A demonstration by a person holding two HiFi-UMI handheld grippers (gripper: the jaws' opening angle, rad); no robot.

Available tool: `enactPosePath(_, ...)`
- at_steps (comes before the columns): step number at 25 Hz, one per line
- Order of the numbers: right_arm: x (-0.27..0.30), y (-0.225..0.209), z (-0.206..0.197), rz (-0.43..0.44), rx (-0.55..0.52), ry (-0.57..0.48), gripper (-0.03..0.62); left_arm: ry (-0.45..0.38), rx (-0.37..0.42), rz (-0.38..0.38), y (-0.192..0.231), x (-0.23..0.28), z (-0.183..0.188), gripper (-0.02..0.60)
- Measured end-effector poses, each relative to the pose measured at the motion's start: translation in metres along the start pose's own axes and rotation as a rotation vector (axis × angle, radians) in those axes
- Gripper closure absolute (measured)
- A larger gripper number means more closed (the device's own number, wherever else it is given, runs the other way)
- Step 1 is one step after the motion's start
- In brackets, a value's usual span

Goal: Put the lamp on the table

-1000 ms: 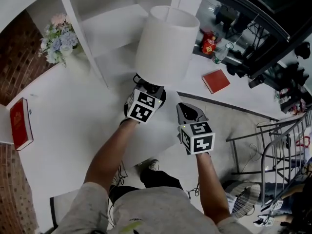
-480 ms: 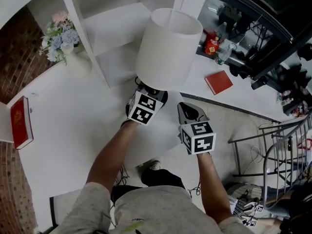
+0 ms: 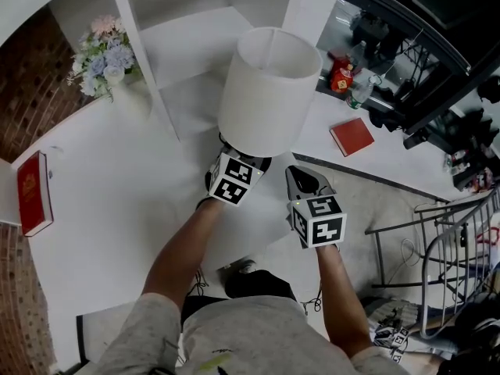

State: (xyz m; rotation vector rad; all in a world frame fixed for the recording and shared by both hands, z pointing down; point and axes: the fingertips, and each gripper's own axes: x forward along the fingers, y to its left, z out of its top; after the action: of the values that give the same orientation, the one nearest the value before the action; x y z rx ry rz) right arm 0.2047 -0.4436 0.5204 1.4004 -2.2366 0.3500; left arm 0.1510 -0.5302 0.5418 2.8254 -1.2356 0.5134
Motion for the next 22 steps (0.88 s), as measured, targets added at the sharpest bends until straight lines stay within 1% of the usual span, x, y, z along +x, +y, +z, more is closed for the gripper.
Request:
enactPosePath(4, 0.002, 0.001, -0.002, 0.002, -0.002, 0.006, 0.591, -0.034, 0.007, 0.015, 0.001, -0.001, 0.0, 0.5)
enactPosePath(12, 0.002, 0.002, -0.001, 0.01, 0.004, -0.002, 0.591, -0.033, 0.003, 0.026, 0.0, 0.001, 0.0, 0.495)
enactPosePath(16, 0.001, 0.002, -0.001, 0.01, 0.01, -0.001, 0.591, -0.02, -0.014, 0.02, 0.0, 0.001, -0.002, 0.476)
enactPosePath(19, -0.003, 0.001, -0.001, 0.01, 0.018, 0.004, 0.591, 0.005, -0.038, 0.002, -0.004, 0.002, -0.003, 0.433)
enactPosePath(22, -0.009, 0.004, 0.001, 0.01, 0.024, 0.01, 0.591, 0.03, -0.093, -0.027, -0.01, 0.001, -0.005, 0.385)
